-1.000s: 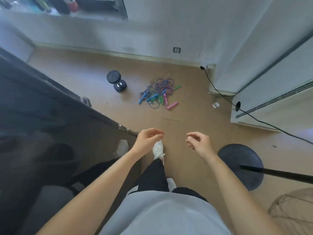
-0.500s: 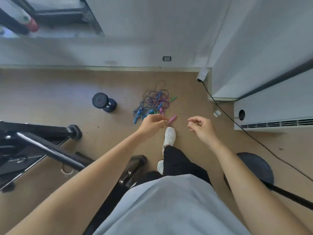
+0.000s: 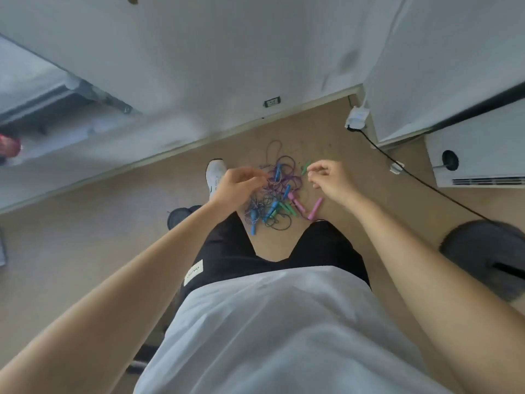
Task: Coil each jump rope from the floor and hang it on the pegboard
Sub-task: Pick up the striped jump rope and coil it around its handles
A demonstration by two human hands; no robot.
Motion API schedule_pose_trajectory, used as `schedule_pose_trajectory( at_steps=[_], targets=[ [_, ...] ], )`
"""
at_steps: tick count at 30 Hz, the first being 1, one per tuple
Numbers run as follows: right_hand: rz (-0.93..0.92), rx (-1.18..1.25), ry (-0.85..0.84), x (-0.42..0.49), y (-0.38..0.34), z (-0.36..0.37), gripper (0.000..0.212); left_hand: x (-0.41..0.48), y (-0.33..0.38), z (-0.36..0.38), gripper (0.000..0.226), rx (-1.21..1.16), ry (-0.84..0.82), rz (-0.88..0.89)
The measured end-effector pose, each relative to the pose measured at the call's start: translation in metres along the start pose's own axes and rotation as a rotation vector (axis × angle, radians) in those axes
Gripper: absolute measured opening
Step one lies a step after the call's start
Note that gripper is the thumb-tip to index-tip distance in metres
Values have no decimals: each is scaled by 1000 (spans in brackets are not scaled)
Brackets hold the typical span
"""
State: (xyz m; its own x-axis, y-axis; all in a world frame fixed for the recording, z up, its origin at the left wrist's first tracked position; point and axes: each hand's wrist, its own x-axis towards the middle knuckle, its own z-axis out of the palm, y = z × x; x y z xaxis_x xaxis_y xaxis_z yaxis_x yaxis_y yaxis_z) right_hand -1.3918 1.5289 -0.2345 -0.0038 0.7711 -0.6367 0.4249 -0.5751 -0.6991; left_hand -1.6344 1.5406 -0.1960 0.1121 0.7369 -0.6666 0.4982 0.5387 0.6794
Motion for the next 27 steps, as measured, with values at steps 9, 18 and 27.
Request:
schedule_pose_trajectory(
  at_steps=[9,18,27],
  targets=[
    [281,19,209,104,9,133,22,181,-44,-63,16,653,-553,62],
    [582,130,211,184,169,336,27,334,-239,-11,21,1084,-894,275],
    [631,250,462,305,372,538,33,472,-498,83,42,1467,-1020,849]
  ],
)
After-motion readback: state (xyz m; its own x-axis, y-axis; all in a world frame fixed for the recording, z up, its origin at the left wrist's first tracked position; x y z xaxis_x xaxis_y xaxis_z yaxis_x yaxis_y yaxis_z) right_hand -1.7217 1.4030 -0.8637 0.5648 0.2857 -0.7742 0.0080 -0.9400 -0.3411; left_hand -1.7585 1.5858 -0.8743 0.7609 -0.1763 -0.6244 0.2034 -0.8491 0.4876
